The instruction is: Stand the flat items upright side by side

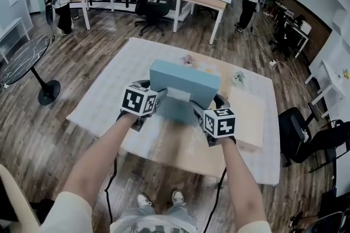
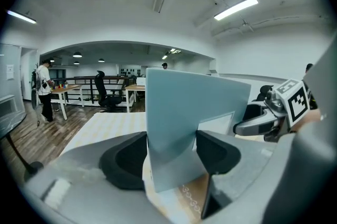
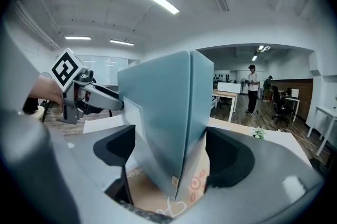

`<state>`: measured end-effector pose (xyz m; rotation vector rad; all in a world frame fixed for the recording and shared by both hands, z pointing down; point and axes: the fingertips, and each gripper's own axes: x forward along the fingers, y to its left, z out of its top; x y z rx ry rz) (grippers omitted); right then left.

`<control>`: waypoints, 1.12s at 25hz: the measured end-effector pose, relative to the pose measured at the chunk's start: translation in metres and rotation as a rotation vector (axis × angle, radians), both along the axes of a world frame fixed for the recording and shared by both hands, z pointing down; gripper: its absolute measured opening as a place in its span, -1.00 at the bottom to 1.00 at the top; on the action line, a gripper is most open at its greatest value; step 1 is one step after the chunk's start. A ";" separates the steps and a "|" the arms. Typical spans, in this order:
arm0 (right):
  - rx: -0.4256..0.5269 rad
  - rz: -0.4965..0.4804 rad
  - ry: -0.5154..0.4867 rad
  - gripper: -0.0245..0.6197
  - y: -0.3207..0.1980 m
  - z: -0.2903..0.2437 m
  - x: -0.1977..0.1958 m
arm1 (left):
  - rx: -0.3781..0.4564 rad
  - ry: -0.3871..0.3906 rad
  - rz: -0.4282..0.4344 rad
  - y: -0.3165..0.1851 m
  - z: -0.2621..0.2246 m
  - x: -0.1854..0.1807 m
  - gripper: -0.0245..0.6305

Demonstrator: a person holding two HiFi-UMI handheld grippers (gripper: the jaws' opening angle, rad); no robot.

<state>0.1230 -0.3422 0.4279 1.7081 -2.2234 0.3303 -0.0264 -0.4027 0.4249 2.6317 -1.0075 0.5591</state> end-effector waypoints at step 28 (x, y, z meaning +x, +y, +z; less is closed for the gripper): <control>0.025 -0.523 -0.117 0.47 -0.036 0.000 -0.008 | 0.030 0.054 -0.379 0.040 -0.009 0.016 -0.02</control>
